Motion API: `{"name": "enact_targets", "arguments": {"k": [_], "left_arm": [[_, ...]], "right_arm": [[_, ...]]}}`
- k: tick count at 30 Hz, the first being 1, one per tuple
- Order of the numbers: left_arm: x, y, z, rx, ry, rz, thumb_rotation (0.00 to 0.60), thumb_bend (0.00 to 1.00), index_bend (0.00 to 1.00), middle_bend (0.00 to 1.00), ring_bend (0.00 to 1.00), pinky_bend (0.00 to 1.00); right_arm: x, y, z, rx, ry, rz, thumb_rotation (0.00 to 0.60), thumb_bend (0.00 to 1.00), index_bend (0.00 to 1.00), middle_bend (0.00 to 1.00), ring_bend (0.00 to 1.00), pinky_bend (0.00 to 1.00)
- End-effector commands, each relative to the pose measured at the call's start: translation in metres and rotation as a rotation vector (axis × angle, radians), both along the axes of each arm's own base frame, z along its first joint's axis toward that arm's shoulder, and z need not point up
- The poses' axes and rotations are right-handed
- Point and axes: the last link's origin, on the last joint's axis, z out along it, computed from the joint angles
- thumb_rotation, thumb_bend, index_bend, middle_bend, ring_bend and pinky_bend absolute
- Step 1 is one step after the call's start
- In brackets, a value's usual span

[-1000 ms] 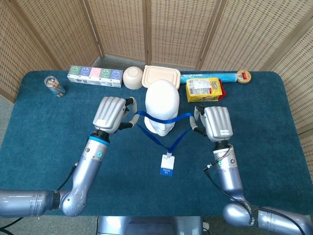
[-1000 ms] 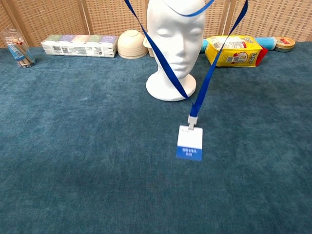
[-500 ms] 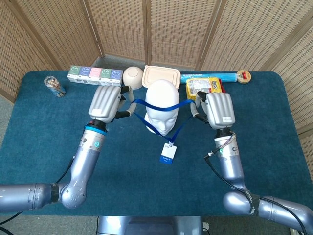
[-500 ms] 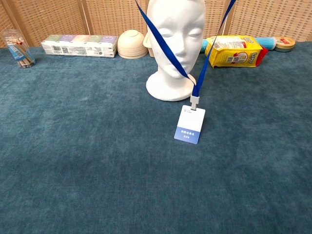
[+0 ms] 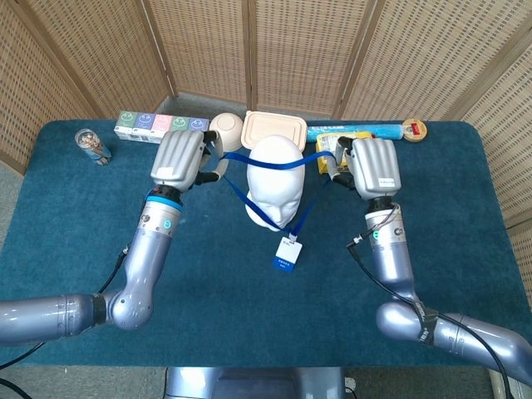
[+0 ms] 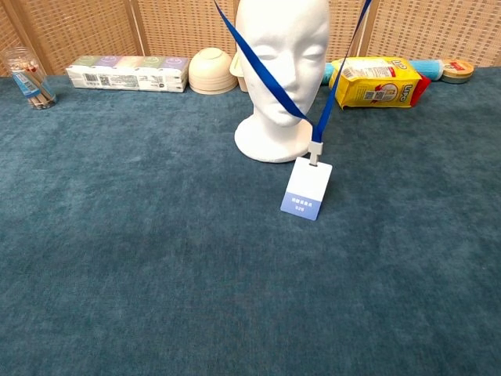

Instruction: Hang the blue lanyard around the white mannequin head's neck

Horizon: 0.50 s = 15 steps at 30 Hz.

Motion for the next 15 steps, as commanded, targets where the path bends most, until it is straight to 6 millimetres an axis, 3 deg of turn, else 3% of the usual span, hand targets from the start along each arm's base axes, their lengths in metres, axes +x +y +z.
{"name": "enact_targets", "arguments": {"k": [1, 15], "left_arm": [[0.002, 0.007, -0.004, -0.011, 0.002, 0.008, 0.506, 0.42, 0.65, 1.0, 1.0, 0.99], [-0.003, 0.026, -0.011, -0.032, -0.011, 0.06, 0.505, 0.42, 0.65, 1.0, 1.0, 0.99]], "right_arm": [[0.002, -0.007, 0.0, 0.003, 0.005, -0.003, 0.477, 0.52, 0.68, 0.93, 1.0, 1.0], [0.011, -0.024, 0.004, 0.002, 0.043, 0.001, 0.482, 0.52, 0.68, 0.93, 1.0, 1.0]]}}
